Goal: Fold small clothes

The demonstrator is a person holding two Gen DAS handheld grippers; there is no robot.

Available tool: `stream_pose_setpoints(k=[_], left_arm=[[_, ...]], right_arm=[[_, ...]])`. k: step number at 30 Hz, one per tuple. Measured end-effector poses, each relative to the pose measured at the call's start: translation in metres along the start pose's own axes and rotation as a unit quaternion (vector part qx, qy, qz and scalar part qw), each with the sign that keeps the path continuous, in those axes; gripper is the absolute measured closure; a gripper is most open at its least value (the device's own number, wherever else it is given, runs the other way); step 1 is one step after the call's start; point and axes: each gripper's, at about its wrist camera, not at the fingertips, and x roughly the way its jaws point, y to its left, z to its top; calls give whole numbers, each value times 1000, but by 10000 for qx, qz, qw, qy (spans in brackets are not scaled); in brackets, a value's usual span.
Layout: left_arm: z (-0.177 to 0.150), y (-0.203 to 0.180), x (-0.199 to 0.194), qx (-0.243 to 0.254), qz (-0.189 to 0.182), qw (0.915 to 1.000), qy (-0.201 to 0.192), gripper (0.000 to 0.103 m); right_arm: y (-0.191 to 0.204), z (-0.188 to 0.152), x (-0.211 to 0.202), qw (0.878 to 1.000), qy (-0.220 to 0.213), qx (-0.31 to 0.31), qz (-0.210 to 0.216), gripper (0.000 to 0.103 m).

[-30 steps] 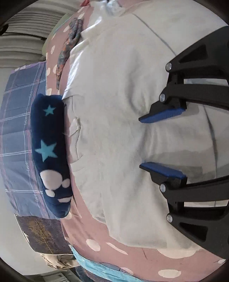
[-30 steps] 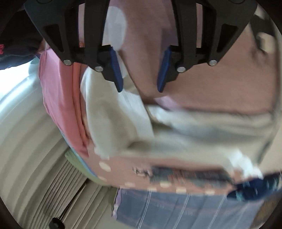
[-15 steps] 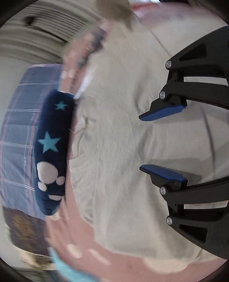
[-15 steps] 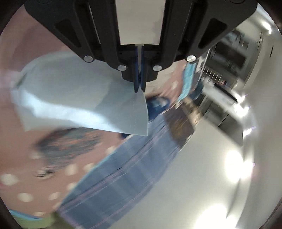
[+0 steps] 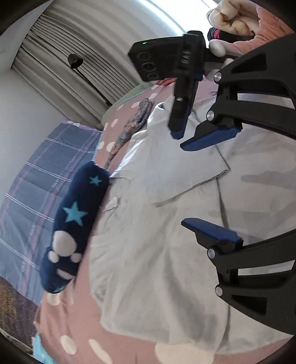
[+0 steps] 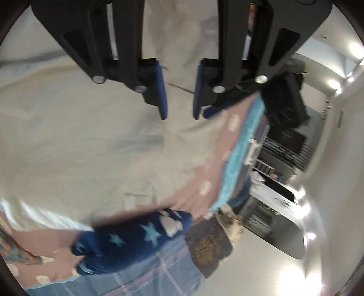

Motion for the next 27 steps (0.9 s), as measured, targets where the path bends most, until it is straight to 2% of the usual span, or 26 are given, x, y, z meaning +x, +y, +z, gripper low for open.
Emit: stream_pose_setpoints(k=[2,5,8,10,11,12,14,15,17,19,21,23,27], left_arm=[[-1,0,13,-37,12,9998,174,41],[2,-7,41,77,270,9986,440,41],[7,-15,66,163,289,9975,629,42],[8,-27,80,410,433,9960,670,74],[11,-34,86,490,455,9950,747,100],[12,-39,87,470,388,9954,744,102],[19,-57,74,735,328,9959,419,101],[28,-72,58,952,299,9949,153,101],[42,-87,35,1099,236,9935,-153,101],[61,-100,0,1278,302,9897,-562,101],[75,-102,-28,1401,453,9854,-856,101],[88,-90,-54,1410,804,9810,-1058,101],[95,-40,-78,1032,1524,9773,-1054,101]], right_arm=[[-3,-13,-19,9979,-147,-290,-558,77],[-5,-29,-47,9881,-376,-707,-1316,72],[-11,-51,-81,9763,-610,-973,-1833,66],[-19,-58,-99,9693,-764,-1027,-2102,61],[-23,-60,-105,9666,-825,-1028,-2199,60],[-27,-64,-113,9634,-898,-1025,-2307,59],[-37,-69,-129,9519,-1090,-1006,-2681,56],[-44,-70,-135,9425,-1156,-1006,-2971,53],[-58,-72,-140,9265,-1152,-966,-3449,50],[-74,-72,-140,9175,-1043,-796,-3754,50],[-81,-70,-136,9191,-987,-740,-3742,50],[-80,-70,-128,9208,-927,-824,-3699,50],[-76,-68,-109,9251,-804,-976,-3581,49]])
